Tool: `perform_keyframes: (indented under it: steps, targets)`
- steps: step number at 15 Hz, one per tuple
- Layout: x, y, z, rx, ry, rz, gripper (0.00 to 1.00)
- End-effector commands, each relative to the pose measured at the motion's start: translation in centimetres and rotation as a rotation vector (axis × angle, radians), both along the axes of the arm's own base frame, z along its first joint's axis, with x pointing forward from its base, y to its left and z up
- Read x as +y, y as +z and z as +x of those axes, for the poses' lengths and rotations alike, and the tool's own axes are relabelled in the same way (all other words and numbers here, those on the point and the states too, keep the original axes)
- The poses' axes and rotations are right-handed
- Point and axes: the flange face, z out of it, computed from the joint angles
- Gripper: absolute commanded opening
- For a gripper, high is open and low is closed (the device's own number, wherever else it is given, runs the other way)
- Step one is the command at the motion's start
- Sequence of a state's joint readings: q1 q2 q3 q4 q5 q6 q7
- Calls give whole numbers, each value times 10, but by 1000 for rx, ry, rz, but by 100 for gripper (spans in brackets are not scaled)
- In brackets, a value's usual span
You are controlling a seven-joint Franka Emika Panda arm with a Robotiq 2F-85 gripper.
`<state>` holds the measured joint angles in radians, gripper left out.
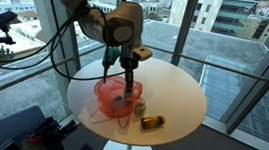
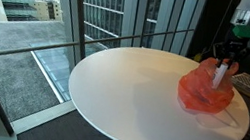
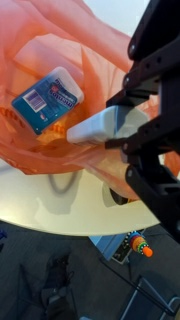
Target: Pick up the white bottle with a blue logo on the table and put it in the plastic bag
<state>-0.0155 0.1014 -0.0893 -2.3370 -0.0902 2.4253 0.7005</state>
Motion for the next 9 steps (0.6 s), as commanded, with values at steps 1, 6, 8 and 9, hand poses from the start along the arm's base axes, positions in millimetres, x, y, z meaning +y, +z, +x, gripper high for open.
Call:
perform_keyframes:
  steps: [1, 6, 8, 9]
  targets:
    - [-9, -2, -8, 14, 0, -15, 10]
    - [-11, -12, -17, 38, -7, -4, 10]
    - [-10, -15, -19, 33, -2, 4, 10]
    - [-9, -16, -20, 31, 1, 8, 10]
